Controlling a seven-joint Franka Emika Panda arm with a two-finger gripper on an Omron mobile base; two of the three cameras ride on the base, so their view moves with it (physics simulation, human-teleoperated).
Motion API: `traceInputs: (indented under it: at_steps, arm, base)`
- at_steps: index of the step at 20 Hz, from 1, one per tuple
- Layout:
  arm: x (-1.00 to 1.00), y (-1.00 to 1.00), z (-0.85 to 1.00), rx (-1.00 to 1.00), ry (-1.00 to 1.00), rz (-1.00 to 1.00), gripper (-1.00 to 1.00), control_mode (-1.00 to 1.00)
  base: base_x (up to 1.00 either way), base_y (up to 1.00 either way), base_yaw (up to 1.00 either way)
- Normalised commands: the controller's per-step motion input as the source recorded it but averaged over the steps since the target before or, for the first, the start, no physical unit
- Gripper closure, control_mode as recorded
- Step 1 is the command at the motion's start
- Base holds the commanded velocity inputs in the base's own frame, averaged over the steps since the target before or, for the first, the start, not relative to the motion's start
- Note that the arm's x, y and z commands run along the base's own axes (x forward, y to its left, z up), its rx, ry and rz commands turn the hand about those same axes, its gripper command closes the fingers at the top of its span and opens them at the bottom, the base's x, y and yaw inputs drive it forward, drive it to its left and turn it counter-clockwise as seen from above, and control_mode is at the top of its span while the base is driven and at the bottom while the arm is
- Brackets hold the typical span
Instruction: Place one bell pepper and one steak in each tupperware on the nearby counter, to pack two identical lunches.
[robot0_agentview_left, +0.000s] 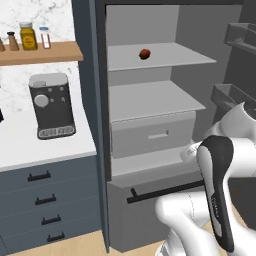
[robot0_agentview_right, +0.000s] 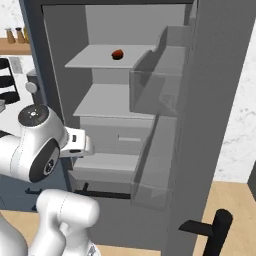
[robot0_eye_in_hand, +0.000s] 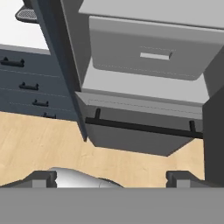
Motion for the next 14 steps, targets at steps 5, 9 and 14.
traceInputs:
  at_steps: [5,9,14]
  arm:
    - [0.10,0.11,0.02,-0.01,-0.01,0.00,-1.00,-1.00]
    - [0.31,0.00,0.36,0.00,-0.13,-0.06,-1.00,-1.00]
    - [0.37,-0.22,0.46,0.03,-0.16,-0.02,-1.00,-1.00]
  base:
    - [0.04,0.19,0.00]
    - [0.00,0.00,0.00]
    - [0.00,0.00,0.00]
